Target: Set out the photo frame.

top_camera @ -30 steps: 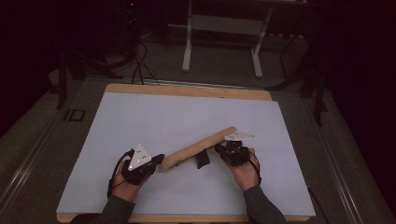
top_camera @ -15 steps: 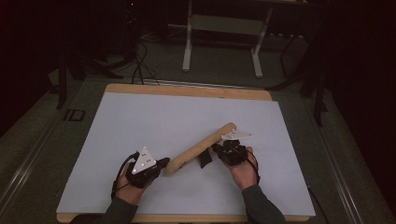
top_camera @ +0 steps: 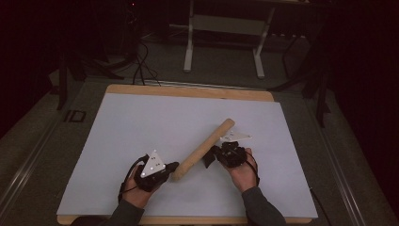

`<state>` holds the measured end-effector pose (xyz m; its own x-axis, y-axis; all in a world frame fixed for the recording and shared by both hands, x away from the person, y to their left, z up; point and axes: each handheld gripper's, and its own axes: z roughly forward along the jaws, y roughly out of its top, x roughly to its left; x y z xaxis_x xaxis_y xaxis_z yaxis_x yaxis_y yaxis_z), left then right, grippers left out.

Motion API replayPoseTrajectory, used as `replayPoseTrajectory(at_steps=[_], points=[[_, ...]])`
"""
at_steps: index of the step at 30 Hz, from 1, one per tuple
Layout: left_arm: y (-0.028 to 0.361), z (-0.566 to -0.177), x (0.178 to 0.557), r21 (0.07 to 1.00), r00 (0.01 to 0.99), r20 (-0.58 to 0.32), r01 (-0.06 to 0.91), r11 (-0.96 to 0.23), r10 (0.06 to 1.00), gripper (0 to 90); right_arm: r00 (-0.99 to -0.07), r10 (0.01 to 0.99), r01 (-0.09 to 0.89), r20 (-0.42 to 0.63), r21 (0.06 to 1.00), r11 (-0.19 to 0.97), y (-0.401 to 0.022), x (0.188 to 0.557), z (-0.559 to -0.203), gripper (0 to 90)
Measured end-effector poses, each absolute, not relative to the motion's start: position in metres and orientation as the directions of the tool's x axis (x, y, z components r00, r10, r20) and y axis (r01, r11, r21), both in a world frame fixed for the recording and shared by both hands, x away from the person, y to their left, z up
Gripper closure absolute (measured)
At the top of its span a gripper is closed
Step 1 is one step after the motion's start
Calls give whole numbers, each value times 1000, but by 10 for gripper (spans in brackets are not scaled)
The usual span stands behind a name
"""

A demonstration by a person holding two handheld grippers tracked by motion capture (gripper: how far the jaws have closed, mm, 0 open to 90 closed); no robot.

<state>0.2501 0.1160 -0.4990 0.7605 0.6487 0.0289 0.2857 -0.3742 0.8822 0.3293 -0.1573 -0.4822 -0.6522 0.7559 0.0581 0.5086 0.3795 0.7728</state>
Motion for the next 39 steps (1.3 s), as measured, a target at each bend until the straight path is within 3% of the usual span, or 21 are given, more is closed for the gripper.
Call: replayPoseTrajectory(at_steps=[39], points=[[67,-500,243,871,844,21,248,-425,535,900,-693,717,505,77,762,406,-148,324,-485,897]])
